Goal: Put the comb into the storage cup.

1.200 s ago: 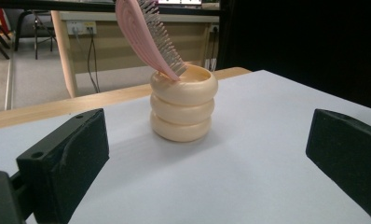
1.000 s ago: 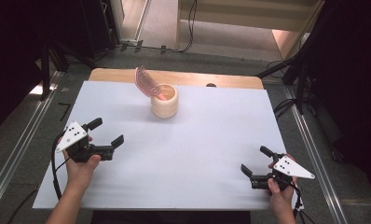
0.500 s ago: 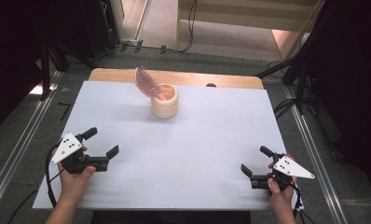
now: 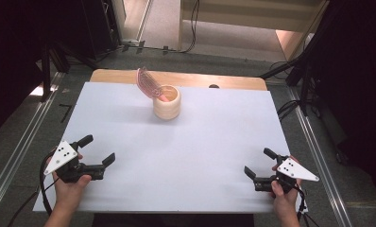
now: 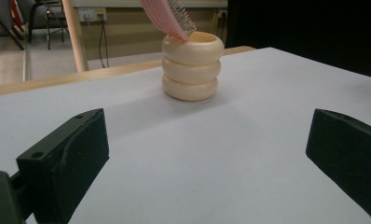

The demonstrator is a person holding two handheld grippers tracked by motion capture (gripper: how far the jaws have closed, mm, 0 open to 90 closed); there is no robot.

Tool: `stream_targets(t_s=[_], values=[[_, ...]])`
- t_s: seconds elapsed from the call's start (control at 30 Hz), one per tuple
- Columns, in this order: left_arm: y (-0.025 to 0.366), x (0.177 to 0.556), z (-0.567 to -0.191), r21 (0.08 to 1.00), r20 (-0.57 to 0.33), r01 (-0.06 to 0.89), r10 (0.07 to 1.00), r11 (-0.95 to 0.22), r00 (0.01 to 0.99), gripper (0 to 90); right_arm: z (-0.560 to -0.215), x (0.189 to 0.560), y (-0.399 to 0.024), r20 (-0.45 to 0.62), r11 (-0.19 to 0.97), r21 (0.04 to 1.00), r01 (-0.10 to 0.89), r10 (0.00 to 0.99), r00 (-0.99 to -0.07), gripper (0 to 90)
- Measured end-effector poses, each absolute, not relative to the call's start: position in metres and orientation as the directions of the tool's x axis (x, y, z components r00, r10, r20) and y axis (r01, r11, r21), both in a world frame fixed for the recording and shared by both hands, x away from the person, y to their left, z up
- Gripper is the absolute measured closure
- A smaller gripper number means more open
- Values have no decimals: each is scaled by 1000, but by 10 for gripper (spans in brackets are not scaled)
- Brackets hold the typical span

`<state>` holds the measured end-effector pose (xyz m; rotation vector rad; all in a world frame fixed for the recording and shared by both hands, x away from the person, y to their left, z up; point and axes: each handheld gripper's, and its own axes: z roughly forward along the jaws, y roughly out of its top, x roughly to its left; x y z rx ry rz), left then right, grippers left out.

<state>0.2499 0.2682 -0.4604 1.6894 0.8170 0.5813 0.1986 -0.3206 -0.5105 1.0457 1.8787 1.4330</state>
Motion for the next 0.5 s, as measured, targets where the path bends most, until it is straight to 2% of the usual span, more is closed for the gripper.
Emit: stream_targets(t_s=[0.5], values=[[292,235,-468,964,-33,229,798,-133,602,0,-511,199,-320,31,130,958,254,838,-545,0]])
